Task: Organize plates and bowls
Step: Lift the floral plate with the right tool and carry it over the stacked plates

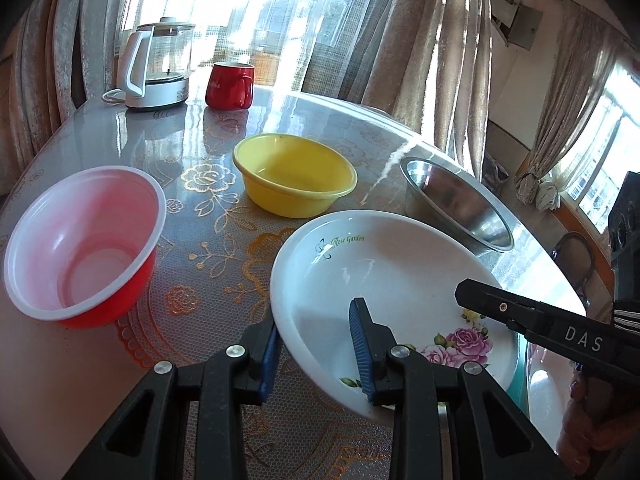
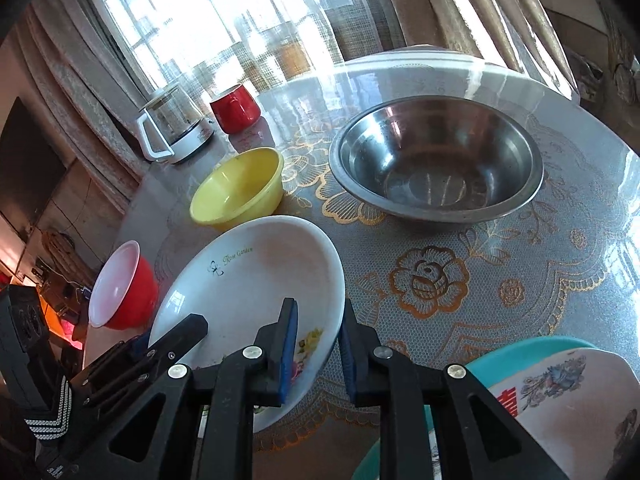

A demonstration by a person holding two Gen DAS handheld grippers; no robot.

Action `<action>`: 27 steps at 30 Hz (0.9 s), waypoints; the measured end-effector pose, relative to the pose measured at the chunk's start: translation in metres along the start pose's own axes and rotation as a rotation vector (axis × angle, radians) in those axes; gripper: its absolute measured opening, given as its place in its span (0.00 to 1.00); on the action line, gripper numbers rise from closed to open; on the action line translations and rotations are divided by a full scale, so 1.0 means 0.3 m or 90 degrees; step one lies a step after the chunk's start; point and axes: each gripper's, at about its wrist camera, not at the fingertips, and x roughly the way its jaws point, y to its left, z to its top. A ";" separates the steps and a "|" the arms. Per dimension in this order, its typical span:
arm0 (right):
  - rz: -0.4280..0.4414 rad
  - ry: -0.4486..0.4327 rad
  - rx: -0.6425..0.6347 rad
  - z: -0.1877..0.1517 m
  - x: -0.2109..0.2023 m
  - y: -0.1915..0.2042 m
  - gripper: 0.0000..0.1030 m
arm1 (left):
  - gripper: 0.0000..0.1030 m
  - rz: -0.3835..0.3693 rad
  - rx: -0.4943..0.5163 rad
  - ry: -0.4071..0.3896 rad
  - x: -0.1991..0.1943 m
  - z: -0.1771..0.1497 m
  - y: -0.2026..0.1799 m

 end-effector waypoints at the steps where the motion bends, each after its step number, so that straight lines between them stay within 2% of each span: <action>1: 0.001 0.000 0.005 -0.008 -0.007 -0.007 0.20 | 0.31 -0.001 -0.001 -0.002 -0.001 0.001 0.001; 4: 0.017 -0.007 0.020 -0.016 -0.022 -0.019 0.20 | 0.31 -0.018 -0.005 -0.016 -0.017 0.005 0.001; 10: 0.003 -0.032 0.013 -0.051 -0.071 -0.012 0.20 | 0.31 -0.027 0.012 -0.050 -0.050 0.006 -0.026; 19: 0.007 -0.056 0.043 -0.078 -0.142 -0.042 0.20 | 0.31 -0.056 0.031 -0.057 -0.076 -0.011 -0.069; 24: -0.001 -0.073 0.049 -0.096 -0.198 -0.062 0.20 | 0.31 -0.097 0.028 -0.059 -0.099 -0.023 -0.094; 27: 0.003 -0.077 0.062 -0.114 -0.227 -0.083 0.20 | 0.31 -0.105 0.042 -0.068 -0.113 -0.033 -0.120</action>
